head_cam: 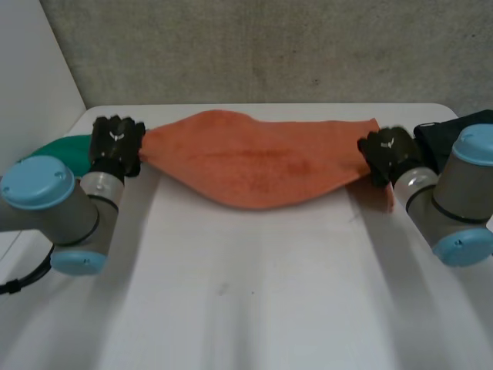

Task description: Fold the laundry.

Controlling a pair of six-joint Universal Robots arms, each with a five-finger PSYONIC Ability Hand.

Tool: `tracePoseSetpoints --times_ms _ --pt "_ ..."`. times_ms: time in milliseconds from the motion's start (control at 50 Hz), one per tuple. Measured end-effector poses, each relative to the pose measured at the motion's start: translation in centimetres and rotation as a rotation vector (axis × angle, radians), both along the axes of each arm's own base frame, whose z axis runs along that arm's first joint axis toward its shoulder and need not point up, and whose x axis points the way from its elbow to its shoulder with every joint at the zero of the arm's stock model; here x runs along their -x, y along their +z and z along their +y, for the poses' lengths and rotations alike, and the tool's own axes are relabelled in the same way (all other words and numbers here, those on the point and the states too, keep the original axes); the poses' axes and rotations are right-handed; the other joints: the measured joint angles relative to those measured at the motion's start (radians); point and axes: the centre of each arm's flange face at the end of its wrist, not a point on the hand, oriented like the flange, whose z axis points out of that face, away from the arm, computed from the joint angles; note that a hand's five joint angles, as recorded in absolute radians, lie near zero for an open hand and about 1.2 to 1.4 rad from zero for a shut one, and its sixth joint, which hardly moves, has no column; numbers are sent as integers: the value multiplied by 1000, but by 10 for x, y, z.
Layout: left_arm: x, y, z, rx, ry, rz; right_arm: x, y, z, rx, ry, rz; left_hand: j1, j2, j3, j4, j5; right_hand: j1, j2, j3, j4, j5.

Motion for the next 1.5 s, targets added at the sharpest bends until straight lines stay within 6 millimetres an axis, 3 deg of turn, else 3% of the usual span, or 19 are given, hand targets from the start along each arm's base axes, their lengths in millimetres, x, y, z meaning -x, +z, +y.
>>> tracePoseSetpoints --times_ms 60,160,220,240,320,420,640,780,1200,1300,1380,1500 --pt "-3 -8 10 -30 -4 -27 5 -14 10 -104 -18 -27 0 0 0 0 0 0 0 0 0 0" --pt "-7 -4 15 -29 1 -36 18 -23 11 -221 -82 -170 0 0 0 0 0 -2 -2 -2 -3 -1" --pt "-7 -1 16 -23 2 -33 22 -25 9 -248 -104 -226 0 0 0 0 0 -96 -133 -128 -133 -98" --pt "-8 2 16 -17 3 -31 29 -26 5 -289 -142 -326 0 0 0 0 0 -224 -283 -283 -289 -249" --pt "-8 5 15 -8 6 -26 35 -26 0 -319 -176 -423 0 0 0 0 0 -389 -476 -486 -495 -460" --pt "-8 6 15 -5 7 -24 41 -27 -6 -325 -197 -456 0 0 0 0 0 -435 -524 -548 -561 -527" --pt "-9 7 13 -4 13 -22 52 -49 -21 -357 -236 -442 0 0 0 0 0 -435 -524 -548 -561 -527" --pt "-11 7 11 -4 20 -23 61 -50 -25 -363 -259 -437 0 0 0 0 0 -435 -524 -548 -561 -527" --pt "-23 12 0 -1 57 -25 69 -53 -13 -393 -266 -333 0 0 0 0 0 -434 -524 -546 -558 -525" --pt "-24 14 -1 -8 62 -26 68 -54 -14 -385 -259 -319 0 0 0 0 0 -308 -378 -381 -400 -389" --pt "-25 14 -2 -13 63 -27 68 -55 -18 -371 -256 -308 0 0 0 0 0 -17 -16 -31 -36 -29" --pt "-25 13 7 -52 59 -49 68 -36 -21 -300 -231 -239 0 0 0 0 0 -9 -1 0 -1 -2"
